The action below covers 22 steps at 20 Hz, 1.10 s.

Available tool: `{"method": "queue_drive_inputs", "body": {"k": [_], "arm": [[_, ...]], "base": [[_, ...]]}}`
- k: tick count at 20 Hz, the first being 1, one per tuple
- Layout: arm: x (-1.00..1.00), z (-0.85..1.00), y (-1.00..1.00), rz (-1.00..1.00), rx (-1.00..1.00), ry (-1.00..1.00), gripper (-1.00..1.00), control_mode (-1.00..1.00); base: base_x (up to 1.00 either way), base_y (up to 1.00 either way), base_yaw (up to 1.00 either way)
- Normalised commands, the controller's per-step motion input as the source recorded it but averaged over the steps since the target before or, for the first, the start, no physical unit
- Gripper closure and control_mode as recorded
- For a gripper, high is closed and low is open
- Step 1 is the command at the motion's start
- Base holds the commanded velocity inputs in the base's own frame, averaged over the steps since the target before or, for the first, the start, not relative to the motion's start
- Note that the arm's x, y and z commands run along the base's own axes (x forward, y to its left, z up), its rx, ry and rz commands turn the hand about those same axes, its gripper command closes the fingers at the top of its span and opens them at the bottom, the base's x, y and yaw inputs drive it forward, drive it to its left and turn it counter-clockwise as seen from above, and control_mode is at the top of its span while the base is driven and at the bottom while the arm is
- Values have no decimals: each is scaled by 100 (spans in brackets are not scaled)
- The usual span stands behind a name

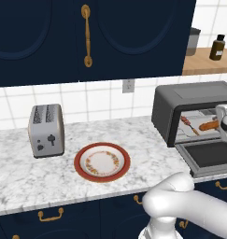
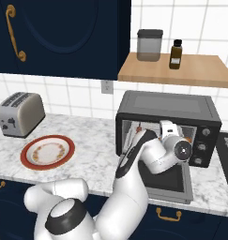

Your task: Pick up the kebab skewer and baguette bread, and place them inside the toaster oven. Close the toaster oven door and start by setting the timer.

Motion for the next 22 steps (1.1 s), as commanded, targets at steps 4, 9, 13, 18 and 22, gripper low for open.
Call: {"method": "queue_drive_inputs", "body": {"k": [4, 9, 13, 18, 22], "arm": [[-18, -1, 0, -1, 1, 0, 100, -100], [0, 0, 10, 0, 6, 1, 100, -100], [0, 0, 16, 0, 10, 1, 100, -100], [11, -8, 9, 0, 9, 1, 100, -100], [34, -18, 1, 0, 2, 0, 100, -100]], "base": [[0, 0, 0], [0, 0, 0], [0, 0, 0], [0, 0, 0], [0, 0, 0]]}}
